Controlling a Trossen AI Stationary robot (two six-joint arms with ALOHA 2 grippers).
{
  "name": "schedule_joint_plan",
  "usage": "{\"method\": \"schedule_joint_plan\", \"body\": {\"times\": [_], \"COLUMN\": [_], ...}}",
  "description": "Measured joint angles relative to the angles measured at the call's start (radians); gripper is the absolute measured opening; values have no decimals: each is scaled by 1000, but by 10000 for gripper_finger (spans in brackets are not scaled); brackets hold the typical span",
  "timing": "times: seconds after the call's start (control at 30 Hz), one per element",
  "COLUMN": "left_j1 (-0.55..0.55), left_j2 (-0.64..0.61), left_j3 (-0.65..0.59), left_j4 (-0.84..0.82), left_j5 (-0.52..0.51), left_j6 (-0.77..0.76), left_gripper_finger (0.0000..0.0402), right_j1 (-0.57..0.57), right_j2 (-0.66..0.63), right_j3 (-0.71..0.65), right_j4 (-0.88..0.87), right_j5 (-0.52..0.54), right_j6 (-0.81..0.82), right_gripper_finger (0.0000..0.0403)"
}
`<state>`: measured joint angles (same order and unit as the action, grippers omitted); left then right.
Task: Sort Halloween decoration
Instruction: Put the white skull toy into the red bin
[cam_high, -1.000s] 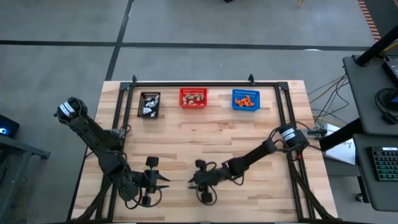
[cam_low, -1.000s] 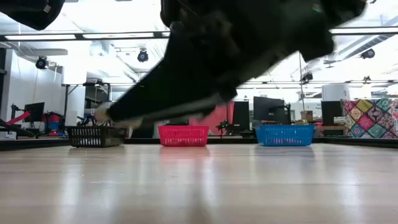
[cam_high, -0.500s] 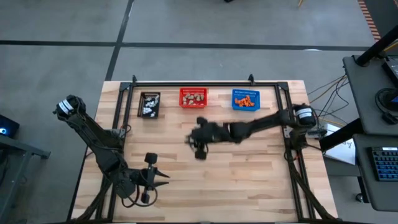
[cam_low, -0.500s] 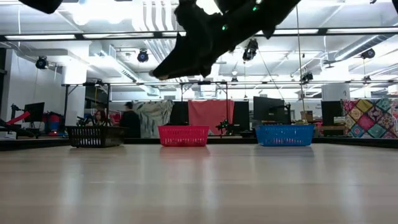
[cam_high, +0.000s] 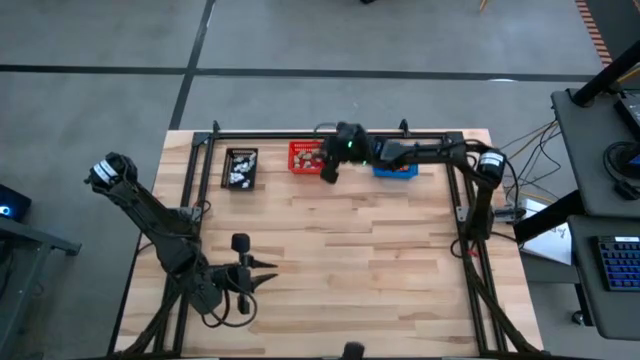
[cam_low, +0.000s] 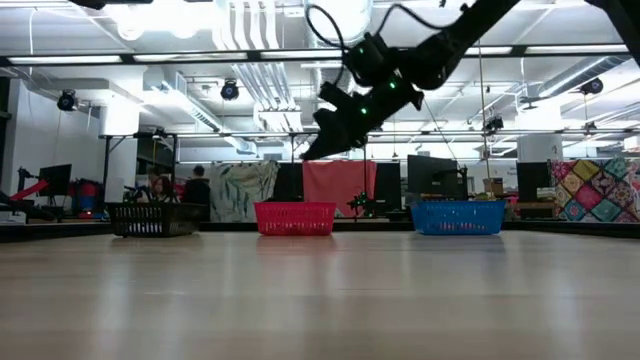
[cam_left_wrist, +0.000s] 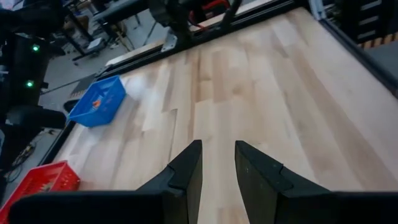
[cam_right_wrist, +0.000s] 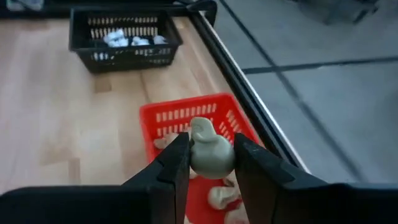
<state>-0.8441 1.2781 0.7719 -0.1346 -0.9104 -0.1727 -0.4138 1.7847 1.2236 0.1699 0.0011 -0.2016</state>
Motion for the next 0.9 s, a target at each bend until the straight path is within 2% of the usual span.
{"method": "schedule_joint_plan", "body": {"times": [0.17,0.23,0.57,0.9], "left_j1": [31,39,48,48], "left_j2": [0,0,0,0], "left_j3": [0,0,0,0], "left_j4": [-1,-1,0,0], "left_j5": [0,0,0,-20], "left_j6": [4,4,-5,-13], "left_gripper_finger": [78,78,78,78], "right_j1": [-97,-110,-110,-115], "right_j2": [17,34,131,199], "right_j3": [0,0,-1,0], "right_j4": [17,48,237,245], "right_j5": [-221,-265,-274,-254], "right_j6": [68,75,14,13], "right_gripper_finger": [101,101,103,115]}}
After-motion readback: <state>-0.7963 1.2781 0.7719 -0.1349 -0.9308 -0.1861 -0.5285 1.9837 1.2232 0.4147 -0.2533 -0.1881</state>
